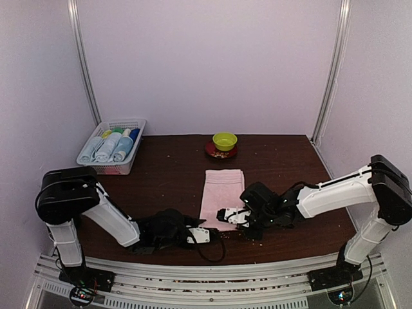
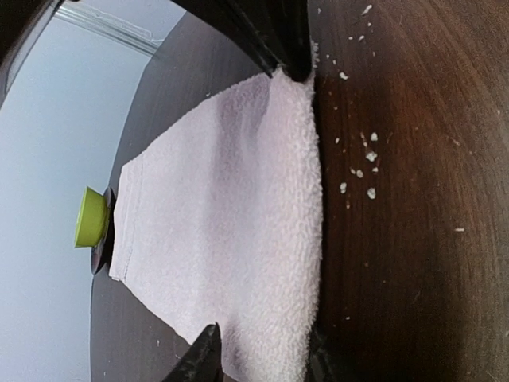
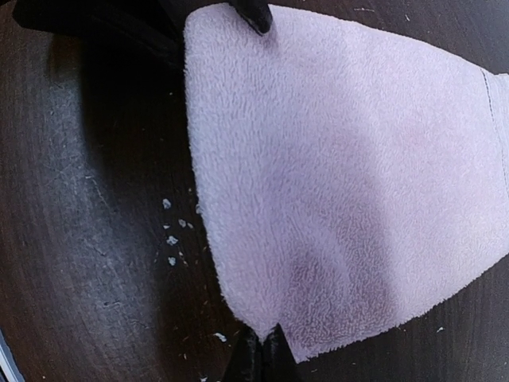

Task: Roll the towels
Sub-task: Roll the towel at the center of the board.

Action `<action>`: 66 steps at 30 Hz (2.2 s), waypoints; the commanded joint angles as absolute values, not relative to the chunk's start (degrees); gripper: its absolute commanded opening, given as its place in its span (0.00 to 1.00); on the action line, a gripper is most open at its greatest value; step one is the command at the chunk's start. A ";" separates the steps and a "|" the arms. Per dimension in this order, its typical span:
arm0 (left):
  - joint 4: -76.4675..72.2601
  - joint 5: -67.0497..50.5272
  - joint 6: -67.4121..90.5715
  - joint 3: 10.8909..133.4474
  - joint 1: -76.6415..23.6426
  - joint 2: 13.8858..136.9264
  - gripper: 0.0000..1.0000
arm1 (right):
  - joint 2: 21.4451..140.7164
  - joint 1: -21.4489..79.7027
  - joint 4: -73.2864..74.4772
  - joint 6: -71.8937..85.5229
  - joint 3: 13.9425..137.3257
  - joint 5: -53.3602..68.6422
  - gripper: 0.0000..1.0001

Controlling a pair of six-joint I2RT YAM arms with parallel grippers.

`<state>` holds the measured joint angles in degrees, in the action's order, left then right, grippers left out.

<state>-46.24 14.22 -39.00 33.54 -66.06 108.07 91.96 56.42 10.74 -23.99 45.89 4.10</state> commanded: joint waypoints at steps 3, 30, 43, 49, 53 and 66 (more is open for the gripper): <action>-38.43 13.47 -37.91 34.72 -66.10 108.89 0.25 | 90.91 55.80 11.60 -23.64 47.11 4.31 0.00; -15.73 -7.40 -30.50 40.82 -59.28 100.84 0.00 | 80.56 61.31 -7.29 -35.55 31.76 -0.08 0.59; -9.48 -21.13 -28.54 45.56 -53.78 99.56 0.00 | 81.98 63.97 -22.29 -41.44 24.16 -6.33 0.67; -5.86 -26.82 -27.80 48.90 -51.67 101.07 0.00 | 86.21 65.11 -24.68 -42.88 24.13 -9.85 0.66; -3.32 -28.53 -27.69 50.82 -50.69 102.39 0.00 | 87.68 65.96 -24.84 -44.85 24.39 -11.57 0.66; -1.86 -28.87 -27.73 51.33 -50.04 102.70 0.00 | 95.38 68.31 -22.70 -44.00 27.62 -20.70 0.51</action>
<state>-1.80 -27.18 -28.34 50.19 -50.65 102.32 93.03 67.55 -27.29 -44.64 27.35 -17.65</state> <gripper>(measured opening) 0.018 0.522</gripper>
